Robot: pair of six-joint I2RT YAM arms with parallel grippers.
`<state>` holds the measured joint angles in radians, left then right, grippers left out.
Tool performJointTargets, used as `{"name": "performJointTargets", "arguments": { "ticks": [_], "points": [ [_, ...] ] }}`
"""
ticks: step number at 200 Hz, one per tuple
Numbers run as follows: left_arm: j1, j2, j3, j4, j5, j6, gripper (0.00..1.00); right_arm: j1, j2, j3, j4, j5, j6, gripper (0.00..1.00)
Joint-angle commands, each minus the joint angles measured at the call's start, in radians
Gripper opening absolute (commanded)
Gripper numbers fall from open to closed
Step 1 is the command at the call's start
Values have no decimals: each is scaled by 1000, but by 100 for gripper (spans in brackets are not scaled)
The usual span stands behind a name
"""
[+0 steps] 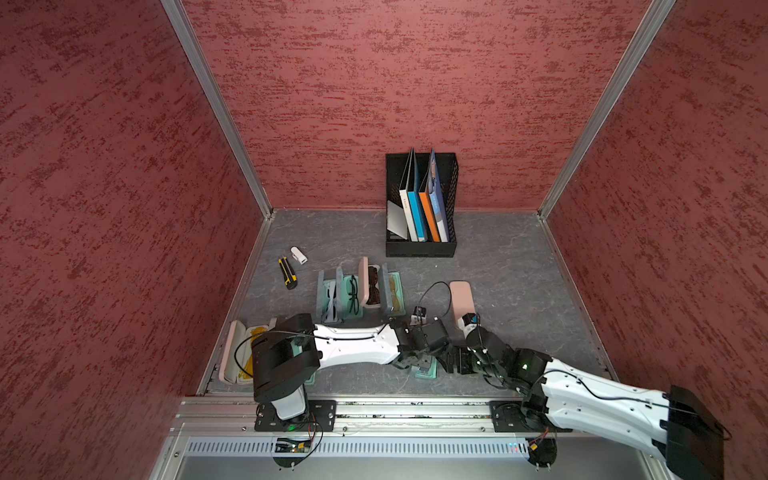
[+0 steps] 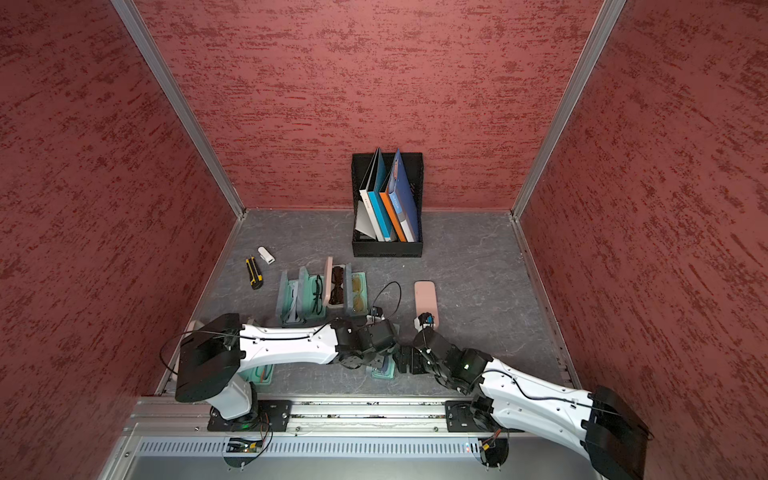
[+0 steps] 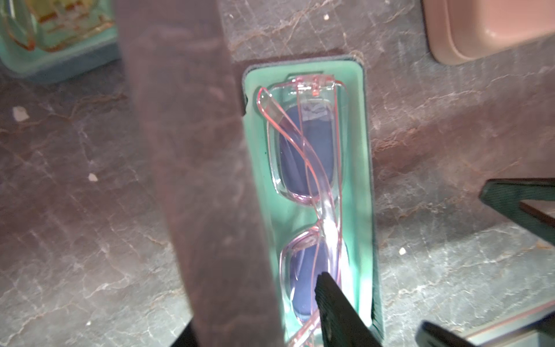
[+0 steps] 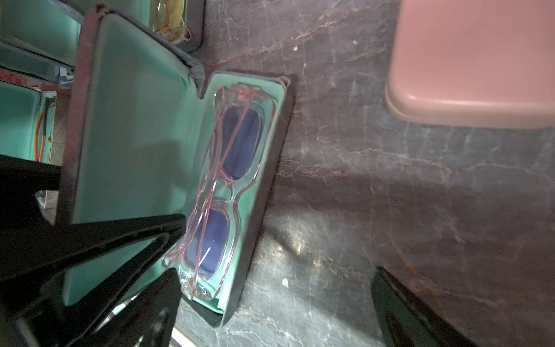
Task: Close the glasses case
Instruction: Move the glasses case to the center of the board, then close the glasses case at the center of the board.
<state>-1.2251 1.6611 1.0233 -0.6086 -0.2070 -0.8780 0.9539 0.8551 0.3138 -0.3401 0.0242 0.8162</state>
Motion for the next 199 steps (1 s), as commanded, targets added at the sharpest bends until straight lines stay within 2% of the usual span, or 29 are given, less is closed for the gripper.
{"name": "performJointTargets", "arguments": {
  "ticks": [1,31,45,73,121,136,167,187,199],
  "points": [
    [-10,-80,-26,14,-22,-24,51,-10,0,-16,35,-31,8,98],
    [-29,-181,-65,-10,-70,-48,55,-12,14,-23,87,-61,23,96],
    [-44,-234,-90,-15,-99,-61,56,-12,25,-39,154,-94,44,93],
    [-87,-303,-109,-73,-184,-90,56,-11,72,-27,179,-67,51,85],
    [-106,-458,-267,93,-204,-102,52,-14,163,-26,291,-85,52,70],
    [-108,-505,-314,157,-206,-97,48,-14,164,-29,308,-80,59,64],
    [-122,-566,-372,236,-246,-78,47,-15,154,-31,314,-73,62,43],
    [-123,-586,-405,321,-226,-50,47,-18,155,-35,315,-64,61,38],
    [-130,-586,-405,338,-237,-32,47,-21,164,-35,319,-68,59,30]
  ]
}}
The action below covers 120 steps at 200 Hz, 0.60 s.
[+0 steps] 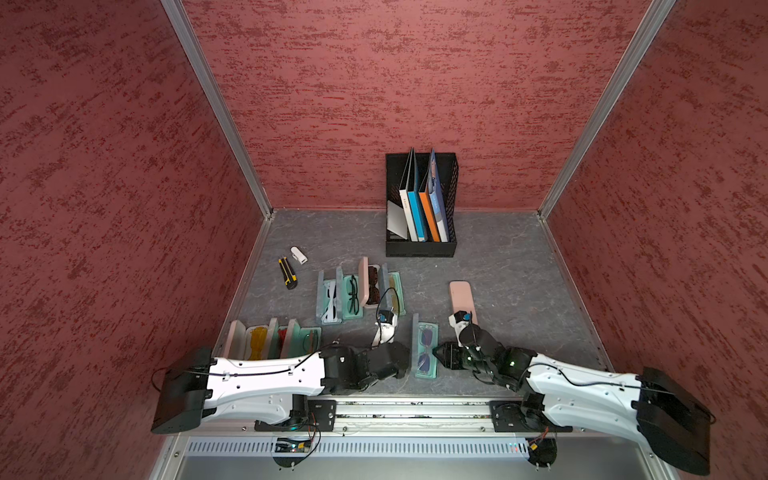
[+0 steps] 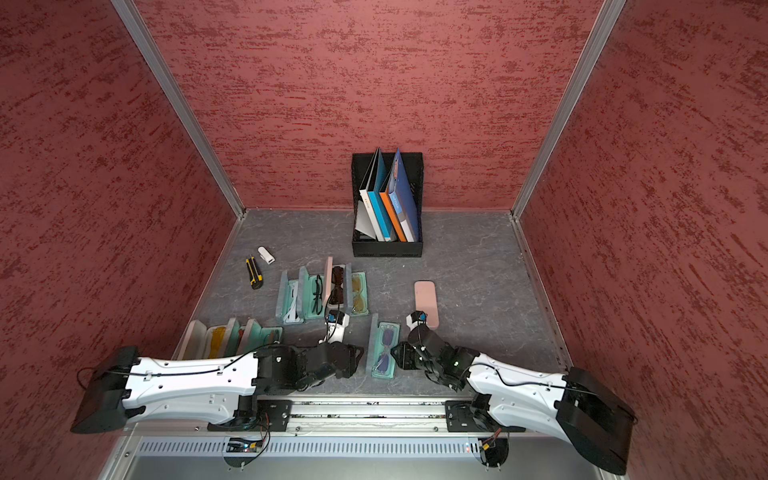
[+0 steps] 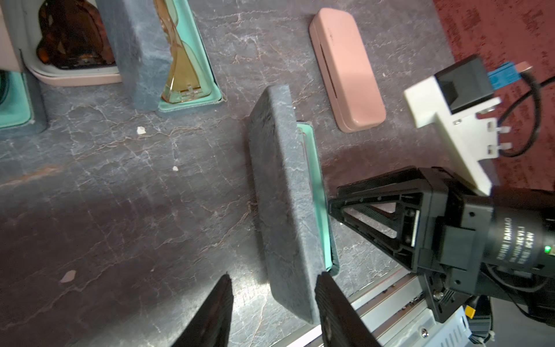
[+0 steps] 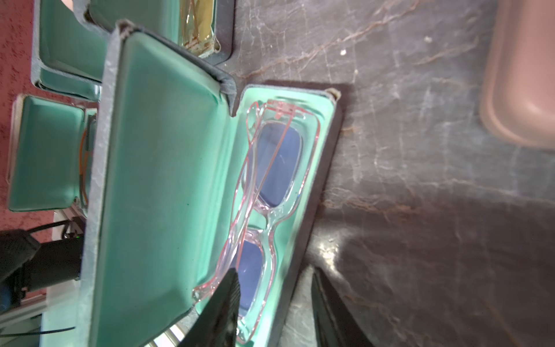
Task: Close the glasses case
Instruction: Close the glasses case at the center of the board.
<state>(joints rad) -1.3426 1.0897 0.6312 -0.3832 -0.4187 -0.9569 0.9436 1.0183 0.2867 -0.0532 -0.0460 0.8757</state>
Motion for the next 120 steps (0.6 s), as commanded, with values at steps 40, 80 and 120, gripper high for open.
{"name": "performJointTargets", "arguments": {
  "ticks": [40,80,120],
  "points": [
    [-15,8,-5,120,-33,64,47,-21,32,-8,43,2,-2,18],
    [-6,11,-20,157,-13,74,42,-32,74,-16,104,-21,-3,16],
    [-4,19,-35,198,13,85,32,-35,97,-18,119,-25,-10,14]
  ]
}}
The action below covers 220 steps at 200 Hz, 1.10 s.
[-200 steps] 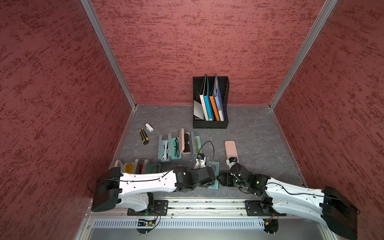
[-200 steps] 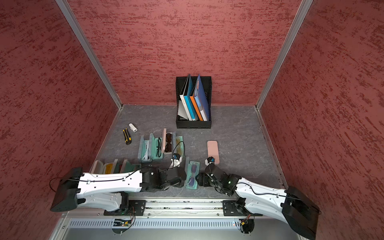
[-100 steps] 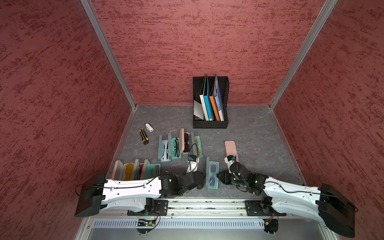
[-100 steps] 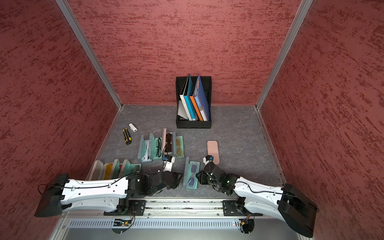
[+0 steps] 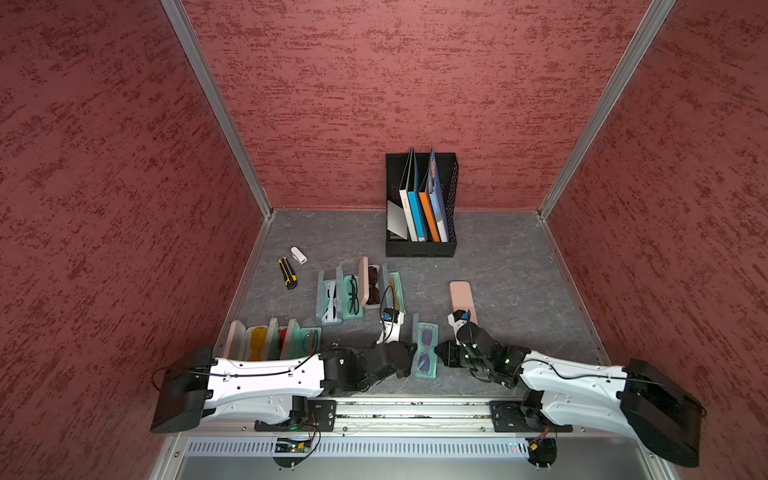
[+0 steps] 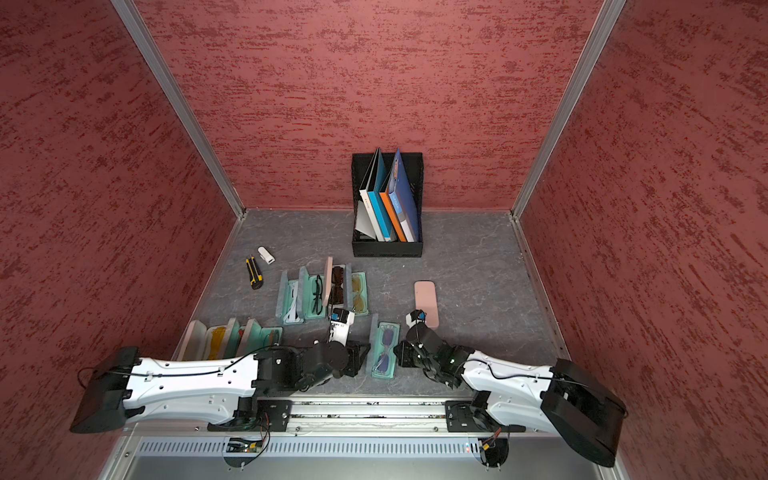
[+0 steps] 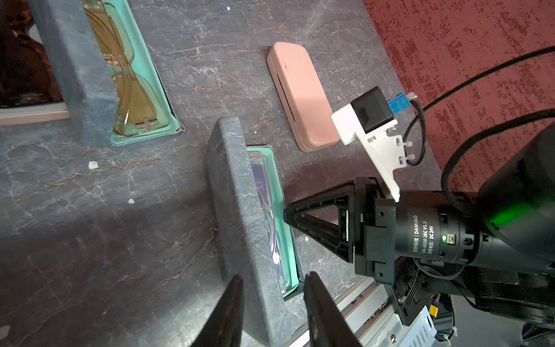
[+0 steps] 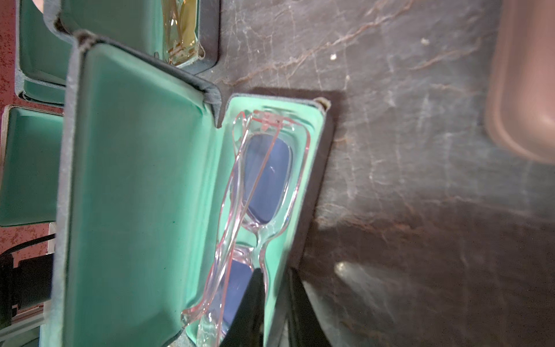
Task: Close the glasses case
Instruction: Close the glasses case at the center of the board.
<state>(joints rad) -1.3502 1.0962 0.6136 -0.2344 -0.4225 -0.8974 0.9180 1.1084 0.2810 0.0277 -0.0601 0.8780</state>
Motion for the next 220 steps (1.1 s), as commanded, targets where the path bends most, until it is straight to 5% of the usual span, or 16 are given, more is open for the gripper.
{"name": "performJointTargets", "arguments": {
  "ticks": [1,133,149,220],
  "points": [
    [5,14,-17,50,19,27,32,-10,8,-12,38,-10,-12,14],
    [55,144,22,50,96,-3,33,-16,42,-17,76,-19,-50,6],
    [70,159,22,43,109,-18,26,-16,38,-17,71,-14,-53,5],
    [72,209,41,69,137,-11,23,-16,38,-16,63,-20,-70,6]
  ]
}}
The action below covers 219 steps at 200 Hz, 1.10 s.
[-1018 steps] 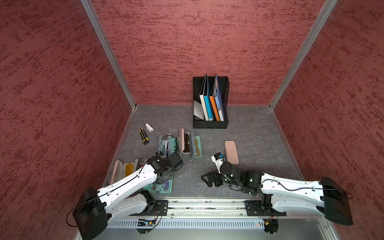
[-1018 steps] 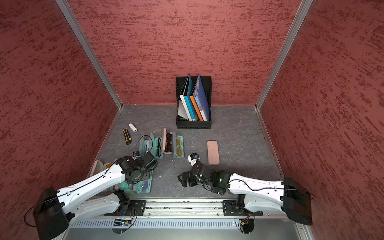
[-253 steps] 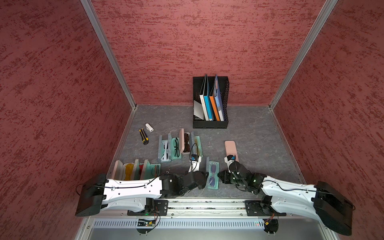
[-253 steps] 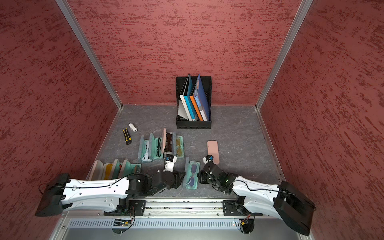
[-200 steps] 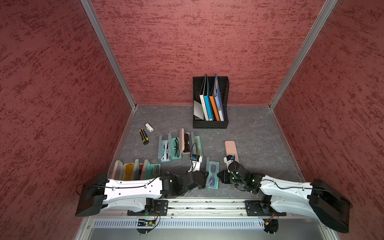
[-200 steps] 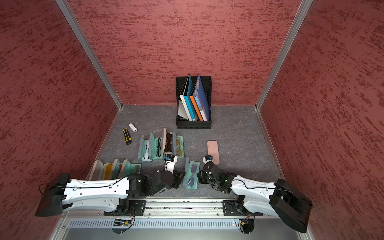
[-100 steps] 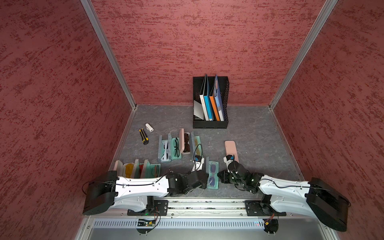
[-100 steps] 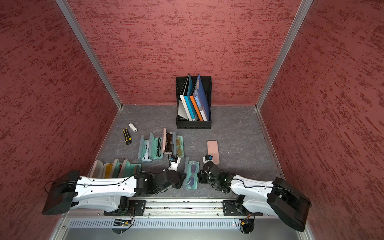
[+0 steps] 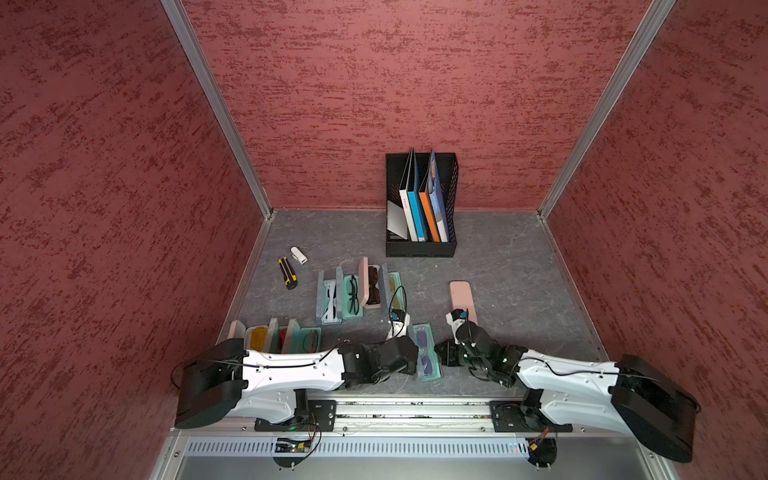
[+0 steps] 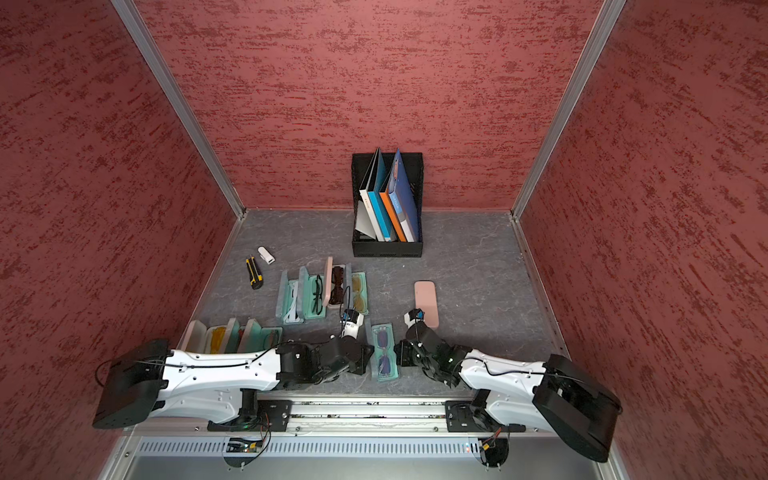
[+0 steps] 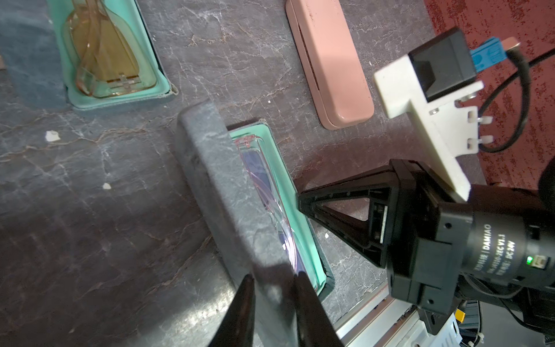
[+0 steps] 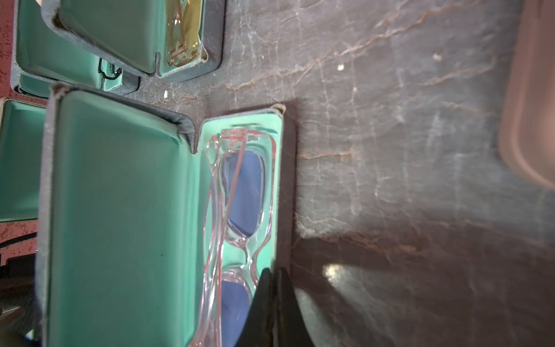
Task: Close the glasses case
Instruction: Close the glasses case at the center of the board.
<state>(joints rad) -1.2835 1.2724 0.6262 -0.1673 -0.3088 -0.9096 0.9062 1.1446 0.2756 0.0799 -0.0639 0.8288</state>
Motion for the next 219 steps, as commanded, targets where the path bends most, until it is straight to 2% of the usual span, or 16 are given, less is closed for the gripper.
{"name": "performJointTargets", "arguments": {
  "ticks": [1,82,219],
  "points": [
    [5,34,28,2,24,2,23,-4,1,-10,12,-16,-21,6],
    [5,93,48,32,40,6,13,-4,-13,-11,-9,-8,-29,7],
    [4,129,56,55,46,2,13,-4,-17,-20,-7,-8,-22,6]
  ]
}}
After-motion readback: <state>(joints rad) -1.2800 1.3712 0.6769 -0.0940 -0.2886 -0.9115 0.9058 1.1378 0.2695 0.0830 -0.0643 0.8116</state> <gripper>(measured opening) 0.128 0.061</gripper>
